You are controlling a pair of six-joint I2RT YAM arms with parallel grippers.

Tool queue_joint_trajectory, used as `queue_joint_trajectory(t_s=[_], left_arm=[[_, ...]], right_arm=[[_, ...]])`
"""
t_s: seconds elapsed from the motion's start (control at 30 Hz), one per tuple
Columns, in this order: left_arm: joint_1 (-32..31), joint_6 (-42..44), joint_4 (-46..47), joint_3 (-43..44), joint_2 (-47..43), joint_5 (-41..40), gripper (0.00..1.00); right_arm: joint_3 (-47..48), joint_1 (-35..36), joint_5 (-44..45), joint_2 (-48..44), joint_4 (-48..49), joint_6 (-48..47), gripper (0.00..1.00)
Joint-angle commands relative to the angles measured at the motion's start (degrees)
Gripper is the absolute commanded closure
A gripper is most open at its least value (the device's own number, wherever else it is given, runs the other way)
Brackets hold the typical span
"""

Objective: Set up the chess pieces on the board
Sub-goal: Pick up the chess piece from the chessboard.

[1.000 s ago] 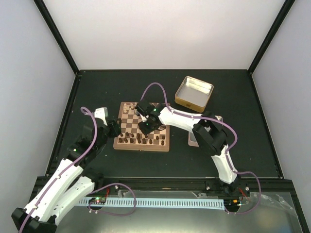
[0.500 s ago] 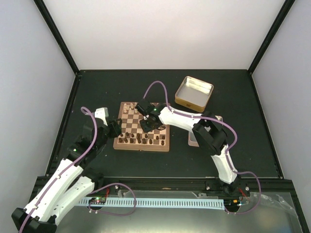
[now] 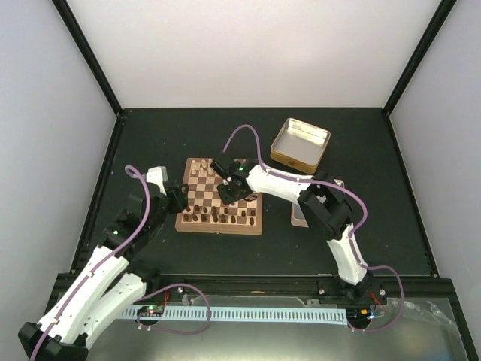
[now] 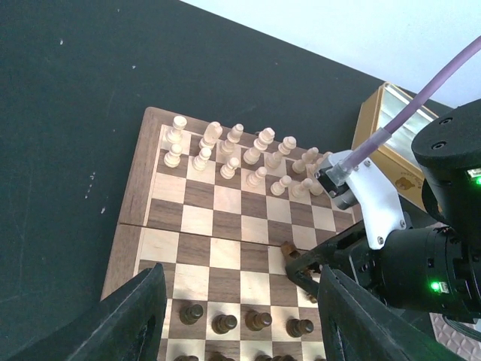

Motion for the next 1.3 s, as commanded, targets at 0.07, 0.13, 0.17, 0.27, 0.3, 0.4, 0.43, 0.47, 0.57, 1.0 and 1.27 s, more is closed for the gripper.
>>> queue_joint_trajectory(t_s=[0.07,0.13,0.17,0.27,0.3,0.4,0.43,0.47,0.57,1.0,1.27], left_arm=[[0.4,-0.7,-0.5,0.6,-0.2,1.8,0.43],[0.4,-0.9,-0.6,0.5,-0.3,2.0,0.43],[0.4,-1.0,-0.5,0.4,-0.3,2.1,0.43],[0.4,-1.3,0.0,0.1,-0.5,2.9,0.42],[0.4,-1.3,0.3,0.0,-0.5,3.2,0.42],[0.4,-1.4,1.0,-0.2,-0.6,4.8,0.40],[0.4,-1.3,1.4,-0.3,-0.6,5.4,0.40],[0.4,-1.1,1.9,-0.4,-0.5,6.3,0.40],[0.4,-0.6,4.0,-1.1,-0.6,9.5,0.38],[-0.1,2.6,28.6,-12.6,0.5,32.4,0.35],[-3.1,2.0,35.8,-15.8,2.3,35.1,0.35]], right_arm=[[1.3,-0.1,2.6,1.3,-1.6,-0.5,0.83],[1.1,-0.1,2.8,1.0,-1.4,-0.3,0.84],[0.9,-0.1,2.9,0.7,-1.1,0.0,0.85],[-0.7,-0.1,2.9,-1.1,1.5,1.3,0.86],[-1.2,-0.1,2.9,-1.9,2.4,1.9,0.86],[-2.9,-0.1,3.4,-4.9,5.5,4.2,0.86],[-3.9,-0.1,3.3,-6.2,6.9,5.1,0.86],[-5.1,-0.1,3.0,-7.7,8.6,6.4,0.86],[-9.4,-0.3,1.2,-12.8,14.3,10.6,0.86],[-34.6,-2.0,-13.6,-33.5,44.5,51.9,0.86],[-40.3,-1.2,-15.7,-37.0,50.7,68.4,0.88]])
